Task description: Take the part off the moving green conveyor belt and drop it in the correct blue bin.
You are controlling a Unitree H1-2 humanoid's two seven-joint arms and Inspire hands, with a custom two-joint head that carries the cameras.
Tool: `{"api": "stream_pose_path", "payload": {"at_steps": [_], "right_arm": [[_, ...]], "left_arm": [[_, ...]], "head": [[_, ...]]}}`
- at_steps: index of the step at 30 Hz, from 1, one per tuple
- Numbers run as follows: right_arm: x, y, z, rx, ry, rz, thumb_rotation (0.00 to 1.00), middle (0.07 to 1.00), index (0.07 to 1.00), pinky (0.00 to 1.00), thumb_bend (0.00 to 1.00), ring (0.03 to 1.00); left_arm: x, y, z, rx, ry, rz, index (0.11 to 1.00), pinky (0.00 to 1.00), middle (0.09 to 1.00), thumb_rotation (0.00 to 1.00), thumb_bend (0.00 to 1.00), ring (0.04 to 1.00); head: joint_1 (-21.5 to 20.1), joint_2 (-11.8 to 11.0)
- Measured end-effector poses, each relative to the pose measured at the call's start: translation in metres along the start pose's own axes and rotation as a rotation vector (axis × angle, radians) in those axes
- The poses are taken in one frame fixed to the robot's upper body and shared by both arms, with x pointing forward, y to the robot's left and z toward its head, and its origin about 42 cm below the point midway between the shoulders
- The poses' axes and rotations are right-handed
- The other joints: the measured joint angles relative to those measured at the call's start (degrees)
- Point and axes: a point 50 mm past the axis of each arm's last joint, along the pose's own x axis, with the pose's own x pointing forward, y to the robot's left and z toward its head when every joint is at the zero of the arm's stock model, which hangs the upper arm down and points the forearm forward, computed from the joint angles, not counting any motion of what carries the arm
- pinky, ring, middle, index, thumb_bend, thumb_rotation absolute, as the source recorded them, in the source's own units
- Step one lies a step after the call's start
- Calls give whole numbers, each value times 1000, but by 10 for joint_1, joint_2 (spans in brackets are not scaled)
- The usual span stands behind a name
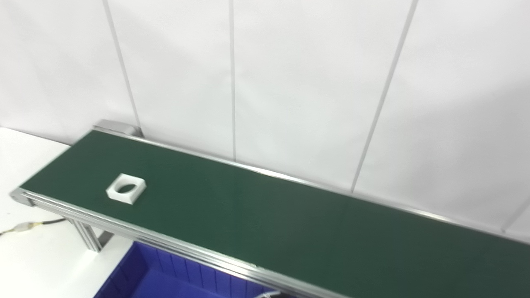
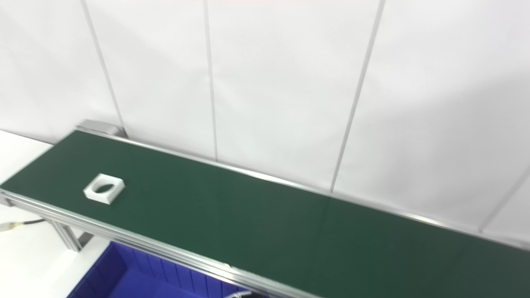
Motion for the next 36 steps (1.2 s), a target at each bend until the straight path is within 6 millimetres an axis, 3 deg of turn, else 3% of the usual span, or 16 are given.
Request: {"api": "stream_pose_path", "payload": {"at_steps": [6, 12, 15, 25, 36], "right_arm": [[0, -1, -2, 1, 5, -7, 505, 748, 839, 618, 436, 680], [2, -3, -4, 11, 11, -12, 488, 762, 844, 615, 406, 692], [2, -4, -4, 18, 12, -14, 429, 768, 853, 625, 368, 705], [2, -5, -4, 30, 13, -22, 424, 777, 871, 641, 336, 717], [1, -20, -6, 24, 16, -29, 490, 778, 880, 636, 338, 717]], "left_arm": [[3, 0, -3, 1, 11, 5, 795, 627, 767, 537, 921, 721], [4, -2, -4, 17, 17, 12, 788, 628, 762, 520, 920, 715], [6, -4, -3, 24, 14, 5, 790, 638, 762, 509, 911, 718], [9, -6, -1, 57, 8, 0, 782, 627, 755, 496, 917, 702], [12, -9, 2, 126, -3, -52, 784, 627, 741, 455, 871, 697]], "head": [[31, -21], [43, -25], [47, -25], [56, -19], [83, -8]]}}
